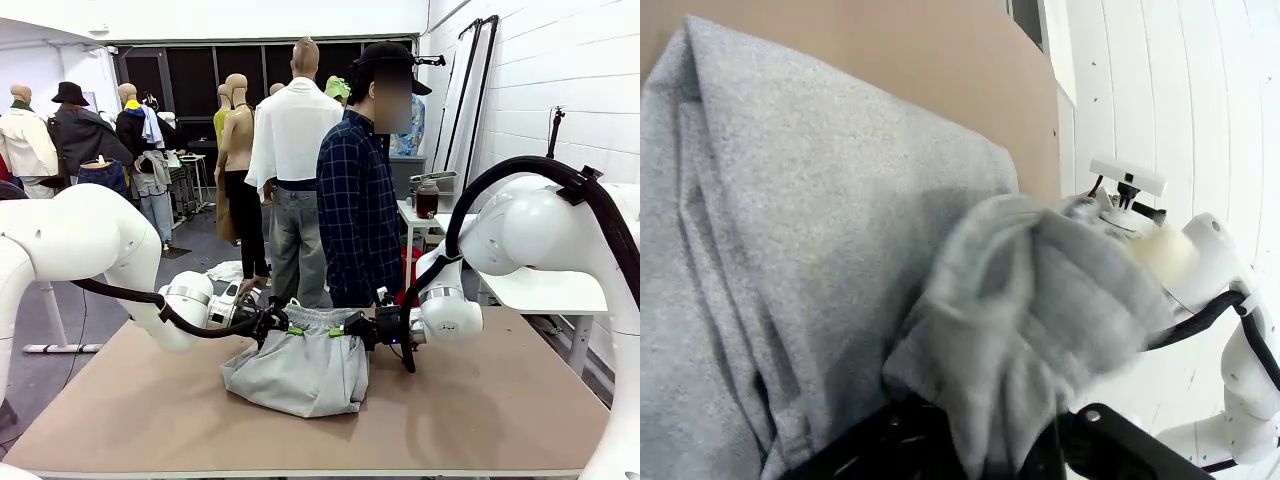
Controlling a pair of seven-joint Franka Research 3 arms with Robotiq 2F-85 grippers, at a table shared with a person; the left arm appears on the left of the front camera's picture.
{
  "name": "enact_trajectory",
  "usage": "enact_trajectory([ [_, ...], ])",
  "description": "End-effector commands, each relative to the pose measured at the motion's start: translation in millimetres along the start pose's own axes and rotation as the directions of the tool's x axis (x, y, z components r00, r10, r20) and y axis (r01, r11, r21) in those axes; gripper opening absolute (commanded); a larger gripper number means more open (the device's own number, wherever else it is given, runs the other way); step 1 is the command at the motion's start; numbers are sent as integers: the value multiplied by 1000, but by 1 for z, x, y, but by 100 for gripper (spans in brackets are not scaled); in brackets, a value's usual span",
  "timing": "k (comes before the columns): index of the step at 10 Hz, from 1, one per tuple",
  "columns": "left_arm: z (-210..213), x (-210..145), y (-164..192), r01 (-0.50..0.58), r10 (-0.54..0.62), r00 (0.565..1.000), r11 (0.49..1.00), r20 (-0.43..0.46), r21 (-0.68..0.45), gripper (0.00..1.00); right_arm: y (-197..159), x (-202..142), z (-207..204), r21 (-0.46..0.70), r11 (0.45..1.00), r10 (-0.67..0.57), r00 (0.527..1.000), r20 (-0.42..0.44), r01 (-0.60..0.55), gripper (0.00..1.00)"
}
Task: Fold the training pants.
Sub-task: Fold the Training pants in half.
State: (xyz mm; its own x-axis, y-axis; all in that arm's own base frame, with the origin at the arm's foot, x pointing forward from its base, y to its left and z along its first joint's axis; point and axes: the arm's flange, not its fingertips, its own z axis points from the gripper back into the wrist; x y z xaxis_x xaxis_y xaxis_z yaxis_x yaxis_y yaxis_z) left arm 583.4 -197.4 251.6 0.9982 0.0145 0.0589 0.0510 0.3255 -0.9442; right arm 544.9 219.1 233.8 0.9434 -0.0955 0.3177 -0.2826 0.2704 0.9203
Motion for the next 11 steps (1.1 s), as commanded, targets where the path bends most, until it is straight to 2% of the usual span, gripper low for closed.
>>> enact_trajectory([
  [1,10,7,0,-27,27,1000,999,12,19,59,-2,7,5,-26,999,-32,998,51,33,60],
  [3,17,7,-2,-15,14,999,1000,34,9,99,1,8,10,-34,999,-31,998,61,33,100],
  [11,69,-15,-7,-17,11,991,999,136,43,100,27,18,70,-219,976,3,999,50,8,100],
])
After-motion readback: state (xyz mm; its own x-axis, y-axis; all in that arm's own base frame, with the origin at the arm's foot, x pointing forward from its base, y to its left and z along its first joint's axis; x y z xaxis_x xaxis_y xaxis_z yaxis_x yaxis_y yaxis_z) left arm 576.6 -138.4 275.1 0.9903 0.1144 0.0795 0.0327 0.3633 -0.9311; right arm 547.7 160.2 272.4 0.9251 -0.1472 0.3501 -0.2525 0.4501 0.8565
